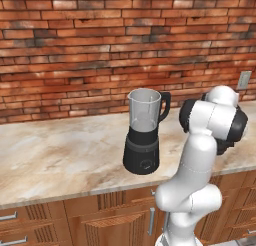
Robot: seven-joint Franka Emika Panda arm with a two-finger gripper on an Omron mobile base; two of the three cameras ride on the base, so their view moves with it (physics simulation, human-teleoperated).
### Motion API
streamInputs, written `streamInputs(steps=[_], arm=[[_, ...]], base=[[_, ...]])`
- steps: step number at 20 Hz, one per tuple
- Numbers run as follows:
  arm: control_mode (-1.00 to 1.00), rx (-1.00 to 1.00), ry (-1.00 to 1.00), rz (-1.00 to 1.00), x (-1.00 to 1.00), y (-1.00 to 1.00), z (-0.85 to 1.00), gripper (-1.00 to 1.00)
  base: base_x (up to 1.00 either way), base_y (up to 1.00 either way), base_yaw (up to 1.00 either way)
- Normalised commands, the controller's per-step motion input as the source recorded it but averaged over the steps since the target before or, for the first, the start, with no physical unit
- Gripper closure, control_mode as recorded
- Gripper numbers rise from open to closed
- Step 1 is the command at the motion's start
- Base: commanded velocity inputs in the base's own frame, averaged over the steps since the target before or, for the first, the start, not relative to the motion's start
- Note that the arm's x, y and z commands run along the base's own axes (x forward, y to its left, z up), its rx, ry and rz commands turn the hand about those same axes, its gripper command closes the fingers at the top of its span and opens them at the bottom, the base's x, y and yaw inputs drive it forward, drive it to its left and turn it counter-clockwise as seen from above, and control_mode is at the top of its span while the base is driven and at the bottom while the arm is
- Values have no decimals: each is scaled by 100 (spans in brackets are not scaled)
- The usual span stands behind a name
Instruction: Open the blender lid, put the mango in the blender, close the lid, and start the blender.
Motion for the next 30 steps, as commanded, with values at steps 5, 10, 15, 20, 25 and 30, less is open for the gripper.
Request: streamInputs(steps=[5, 10, 15, 20, 25, 30], arm=[[-100, 0, -11, 0, -21, 21, 28, 100], [-100, 0, -8, -1, -16, 14, 85, 100], [-100, -4, -4, -2, -23, 16, 100, 100], [-100, -6, -4, -1, -30, 36, 100, 100], [-100, -7, -1, -3, -30, 61, 100, 100], [-100, -4, 0, -1, -27, 55, 97, 100]], base=[[0, 0, 0], [0, 0, 0], [0, 0, 0], [0, 0, 0], [0, 0, 0], [0, 0, 0]])
